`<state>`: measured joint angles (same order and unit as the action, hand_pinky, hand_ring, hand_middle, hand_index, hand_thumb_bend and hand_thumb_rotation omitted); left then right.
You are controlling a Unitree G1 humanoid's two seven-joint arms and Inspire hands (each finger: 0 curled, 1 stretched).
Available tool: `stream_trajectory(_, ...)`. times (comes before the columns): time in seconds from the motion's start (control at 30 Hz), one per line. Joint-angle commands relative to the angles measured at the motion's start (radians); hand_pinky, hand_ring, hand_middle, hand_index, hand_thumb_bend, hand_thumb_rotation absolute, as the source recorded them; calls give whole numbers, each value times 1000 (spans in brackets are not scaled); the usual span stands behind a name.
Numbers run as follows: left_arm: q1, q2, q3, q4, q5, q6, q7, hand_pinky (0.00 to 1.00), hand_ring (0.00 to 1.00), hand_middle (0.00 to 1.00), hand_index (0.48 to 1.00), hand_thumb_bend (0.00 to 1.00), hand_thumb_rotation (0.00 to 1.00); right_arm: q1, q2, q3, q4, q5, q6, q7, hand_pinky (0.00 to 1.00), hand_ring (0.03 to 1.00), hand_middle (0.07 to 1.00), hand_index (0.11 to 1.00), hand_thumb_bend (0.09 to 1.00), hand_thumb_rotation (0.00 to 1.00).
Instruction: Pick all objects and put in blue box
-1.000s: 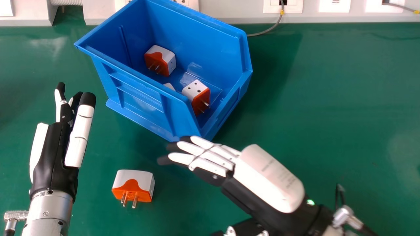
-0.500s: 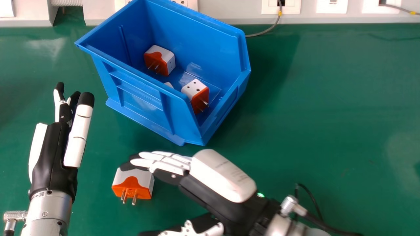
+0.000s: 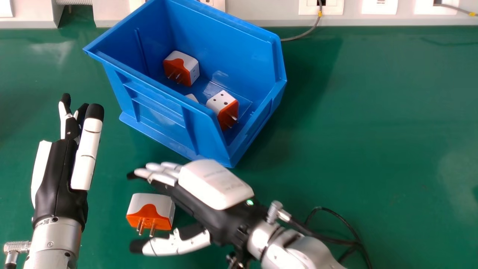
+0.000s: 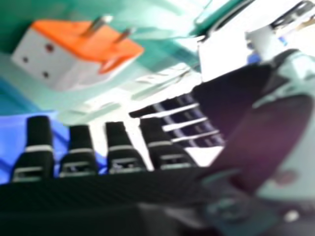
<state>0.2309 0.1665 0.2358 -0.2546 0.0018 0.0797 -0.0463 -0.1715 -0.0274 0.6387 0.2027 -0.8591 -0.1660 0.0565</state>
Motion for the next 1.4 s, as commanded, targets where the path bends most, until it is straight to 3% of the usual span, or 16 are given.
stream_trajectory(0.0,-5,-4,1,-23,1,-17,11,928,990,984,1000,658,1000,-28,27,17,6,-6,23,-20,844,939,944,918,402,670)
stream_trajectory(0.33,-9,-9,-8,-27,11,-12,38,929,987,980,1000,666,1000,-85,39,77,78,-35,123,-3,954,993,994,990,444,673)
stream_trajectory(0.5,-8,-12,-19,-47,20,4,51,928,987,980,1000,666,1000,-100,28,109,74,-72,163,21,972,998,999,997,458,666)
stream_trajectory(0.7,-12,-11,-21,-57,19,21,52,928,987,980,1000,665,1000,-131,33,137,99,-93,201,50,977,1000,1000,999,460,649)
stream_trajectory(1.0,-8,-15,-36,-81,30,38,52,932,987,980,1000,659,1000,-189,40,183,149,-129,246,61,974,1000,1000,1000,469,587)
stream_trajectory(1.37,-4,-16,-46,-106,34,55,48,934,988,980,1000,655,1000,-240,54,233,199,-165,289,68,938,996,1000,986,458,570)
